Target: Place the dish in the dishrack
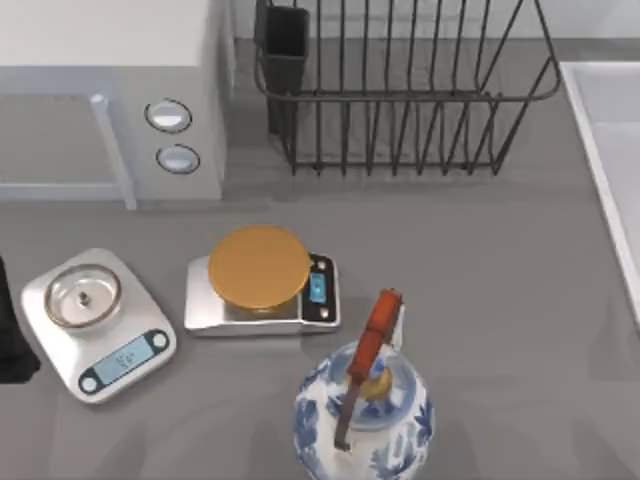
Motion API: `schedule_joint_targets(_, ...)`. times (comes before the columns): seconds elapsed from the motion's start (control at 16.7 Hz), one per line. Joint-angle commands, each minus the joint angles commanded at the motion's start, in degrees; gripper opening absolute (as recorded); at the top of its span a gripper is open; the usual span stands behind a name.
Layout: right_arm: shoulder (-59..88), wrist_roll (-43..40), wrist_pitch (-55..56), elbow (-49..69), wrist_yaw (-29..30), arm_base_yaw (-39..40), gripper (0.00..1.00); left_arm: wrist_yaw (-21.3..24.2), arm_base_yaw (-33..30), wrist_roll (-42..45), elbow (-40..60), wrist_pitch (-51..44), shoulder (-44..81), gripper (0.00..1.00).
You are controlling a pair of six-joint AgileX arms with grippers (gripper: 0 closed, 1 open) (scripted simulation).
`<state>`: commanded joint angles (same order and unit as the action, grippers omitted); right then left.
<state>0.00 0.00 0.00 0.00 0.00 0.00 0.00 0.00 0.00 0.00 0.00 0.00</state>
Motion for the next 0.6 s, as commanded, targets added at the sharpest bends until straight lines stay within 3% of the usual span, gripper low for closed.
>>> schedule_joint_targets(0.3, 3.8, -1.9, -3.4, 3.7, -0.2, -1.9, 1.0, 0.0, 0.0, 0.0, 0.0, 0.0, 0.0, 1.0)
schedule_joint_targets(0.6, 22.0, -9.4, -17.3, 19.1, -1.0, -9.4, 1.0, 0.0, 0.0, 0.0, 0.0, 0.0, 0.0, 1.0)
